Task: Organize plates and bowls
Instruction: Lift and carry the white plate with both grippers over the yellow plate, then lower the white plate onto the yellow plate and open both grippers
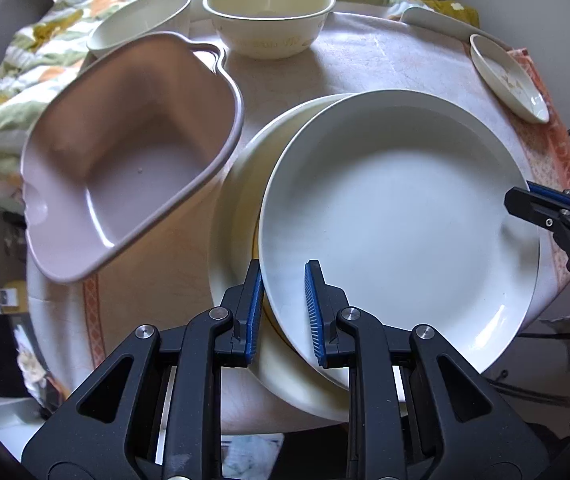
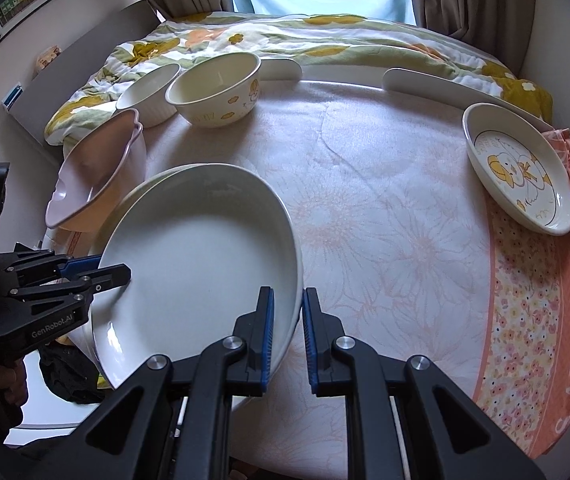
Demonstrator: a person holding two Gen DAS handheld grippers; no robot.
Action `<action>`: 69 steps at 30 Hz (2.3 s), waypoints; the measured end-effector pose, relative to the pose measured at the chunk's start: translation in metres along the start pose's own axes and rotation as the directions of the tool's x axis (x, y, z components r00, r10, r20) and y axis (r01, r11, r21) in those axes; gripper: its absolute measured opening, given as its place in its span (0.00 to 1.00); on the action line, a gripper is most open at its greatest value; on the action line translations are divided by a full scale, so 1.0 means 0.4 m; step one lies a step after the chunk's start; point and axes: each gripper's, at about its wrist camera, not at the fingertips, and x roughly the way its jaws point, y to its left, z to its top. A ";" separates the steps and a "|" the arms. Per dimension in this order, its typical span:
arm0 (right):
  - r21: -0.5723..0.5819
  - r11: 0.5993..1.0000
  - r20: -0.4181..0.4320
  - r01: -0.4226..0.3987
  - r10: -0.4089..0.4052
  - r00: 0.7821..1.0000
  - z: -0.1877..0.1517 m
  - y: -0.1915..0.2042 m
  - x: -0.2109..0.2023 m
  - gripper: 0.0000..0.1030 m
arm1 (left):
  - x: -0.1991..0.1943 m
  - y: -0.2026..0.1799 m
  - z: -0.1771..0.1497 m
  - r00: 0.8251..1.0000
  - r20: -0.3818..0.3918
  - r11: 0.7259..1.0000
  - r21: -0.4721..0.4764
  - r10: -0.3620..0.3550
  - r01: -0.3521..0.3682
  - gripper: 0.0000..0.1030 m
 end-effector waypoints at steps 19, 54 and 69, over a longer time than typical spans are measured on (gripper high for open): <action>-0.032 0.999 0.017 0.029 -0.028 0.999 -0.003 0.019 -0.006 0.13 | 0.000 -0.080 -0.015 0.959 0.092 0.936 0.212 0.269 -0.282 0.18; 0.005 1.000 0.080 0.007 -0.008 0.997 -0.005 0.056 -0.078 0.13 | -0.143 -0.067 -0.004 0.947 0.229 0.950 0.163 0.225 -0.265 0.19; 0.234 0.969 0.231 0.085 -0.140 0.963 -0.064 -0.108 -0.276 1.00 | -0.258 -0.122 0.102 0.943 0.317 0.975 0.219 -0.105 0.035 1.00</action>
